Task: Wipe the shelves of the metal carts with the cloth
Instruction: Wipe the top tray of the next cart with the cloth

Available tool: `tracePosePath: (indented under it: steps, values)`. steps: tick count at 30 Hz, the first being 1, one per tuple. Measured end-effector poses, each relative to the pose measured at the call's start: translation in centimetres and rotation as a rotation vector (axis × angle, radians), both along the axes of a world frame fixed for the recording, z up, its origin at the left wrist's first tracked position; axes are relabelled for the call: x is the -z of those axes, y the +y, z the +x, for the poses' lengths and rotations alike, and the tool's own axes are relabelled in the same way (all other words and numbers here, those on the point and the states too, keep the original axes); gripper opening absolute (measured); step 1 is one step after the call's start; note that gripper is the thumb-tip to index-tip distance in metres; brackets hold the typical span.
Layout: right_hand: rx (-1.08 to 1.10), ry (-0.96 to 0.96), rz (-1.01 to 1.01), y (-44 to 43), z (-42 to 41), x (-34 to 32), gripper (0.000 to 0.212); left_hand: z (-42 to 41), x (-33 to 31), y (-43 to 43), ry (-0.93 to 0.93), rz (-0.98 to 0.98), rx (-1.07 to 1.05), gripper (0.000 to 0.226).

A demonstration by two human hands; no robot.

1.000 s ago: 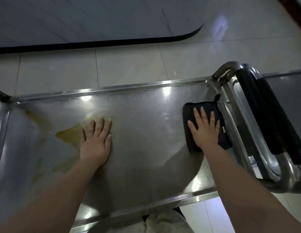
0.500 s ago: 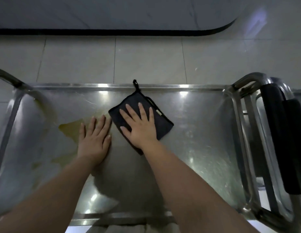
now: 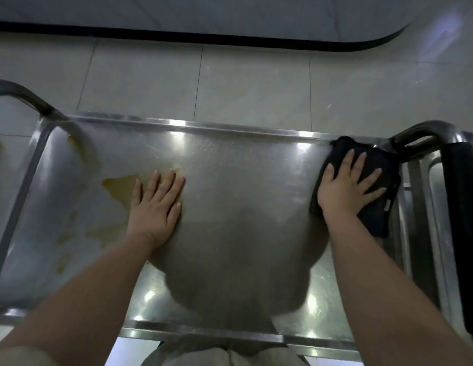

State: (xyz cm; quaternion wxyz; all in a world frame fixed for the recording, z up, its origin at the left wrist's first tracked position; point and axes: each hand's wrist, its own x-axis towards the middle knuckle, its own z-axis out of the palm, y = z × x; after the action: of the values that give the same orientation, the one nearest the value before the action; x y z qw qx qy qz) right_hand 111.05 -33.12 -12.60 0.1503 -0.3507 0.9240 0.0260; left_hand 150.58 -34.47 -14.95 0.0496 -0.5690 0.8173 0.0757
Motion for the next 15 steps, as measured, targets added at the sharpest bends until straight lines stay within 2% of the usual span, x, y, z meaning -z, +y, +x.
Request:
tracePosePath:
  steps: [2,7,11,13,15]
  values:
    - [-0.137,0.003,-0.014,-1.9,4.5,0.4,0.064,0.1,0.1,-0.1,-0.007,-0.001,-0.001,0.06]
    - [-0.651,-0.043,-0.049,-4.5,18.1,0.4,0.064,0.3,0.3,0.0,0.006,0.017,0.009,0.061]
    - [-1.068,-0.189,-0.029,-5.4,20.7,-0.5,0.06,0.8,-0.1,0.2,0.127,0.037,-0.049,0.063]
    - [-1.042,-0.336,-0.133,-5.3,18.7,-1.0,0.056,0.5,-0.7,0.3,0.176,0.01,-0.062,0.062]
    - [-0.736,-0.381,-0.269,-4.1,15.7,-1.2,0.052,-0.9,-1.5,-0.3,0.206,-0.006,-0.047,0.061]
